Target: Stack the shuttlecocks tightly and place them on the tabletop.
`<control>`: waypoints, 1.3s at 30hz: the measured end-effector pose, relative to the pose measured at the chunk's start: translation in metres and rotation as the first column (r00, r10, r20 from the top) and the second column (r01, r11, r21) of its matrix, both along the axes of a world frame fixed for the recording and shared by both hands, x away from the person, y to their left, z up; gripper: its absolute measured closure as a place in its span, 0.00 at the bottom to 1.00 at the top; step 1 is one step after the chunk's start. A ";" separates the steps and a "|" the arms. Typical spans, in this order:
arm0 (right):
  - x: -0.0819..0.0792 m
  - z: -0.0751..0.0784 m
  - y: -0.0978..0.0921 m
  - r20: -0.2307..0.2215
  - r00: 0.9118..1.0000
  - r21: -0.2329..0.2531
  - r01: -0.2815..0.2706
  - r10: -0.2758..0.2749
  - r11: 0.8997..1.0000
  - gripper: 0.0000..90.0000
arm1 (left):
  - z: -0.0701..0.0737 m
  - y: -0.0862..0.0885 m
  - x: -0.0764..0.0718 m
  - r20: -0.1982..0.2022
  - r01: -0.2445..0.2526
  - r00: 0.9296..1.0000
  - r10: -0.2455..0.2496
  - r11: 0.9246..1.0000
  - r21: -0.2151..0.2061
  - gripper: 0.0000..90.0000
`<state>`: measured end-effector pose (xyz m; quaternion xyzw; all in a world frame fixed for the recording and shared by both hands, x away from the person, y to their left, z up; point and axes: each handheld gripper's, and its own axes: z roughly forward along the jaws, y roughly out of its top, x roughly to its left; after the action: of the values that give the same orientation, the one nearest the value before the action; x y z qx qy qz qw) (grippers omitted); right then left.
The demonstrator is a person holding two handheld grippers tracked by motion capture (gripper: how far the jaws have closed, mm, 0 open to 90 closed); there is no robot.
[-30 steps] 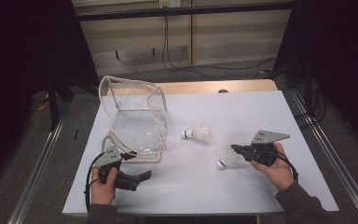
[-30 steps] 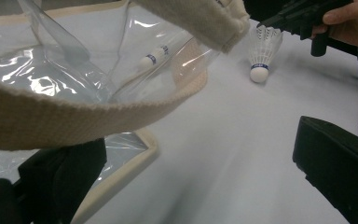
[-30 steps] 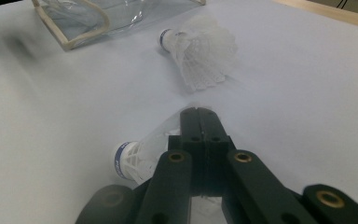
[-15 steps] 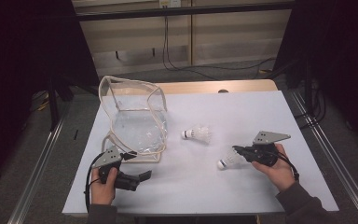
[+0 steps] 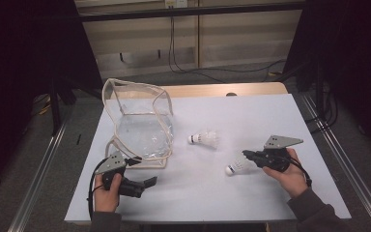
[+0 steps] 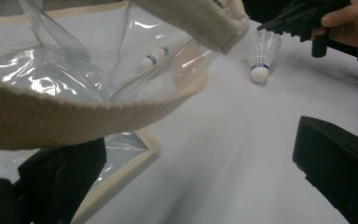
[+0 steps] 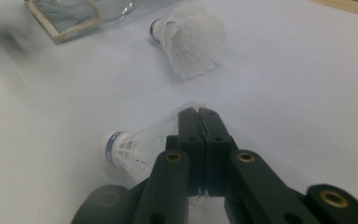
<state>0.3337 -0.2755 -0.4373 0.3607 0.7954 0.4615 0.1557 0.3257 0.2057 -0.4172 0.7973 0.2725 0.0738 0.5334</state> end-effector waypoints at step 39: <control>-0.005 0.017 -0.007 0.038 0.997 0.041 0.072 -0.074 0.997 0.74 | -0.001 -0.001 0.000 0.001 -0.003 1.000 0.003 1.000 -0.004 0.03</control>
<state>0.3291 -0.2822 -0.4198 0.3833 0.7691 0.4784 0.1811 0.3259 0.2050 -0.4177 0.7959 0.2737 0.0744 0.5349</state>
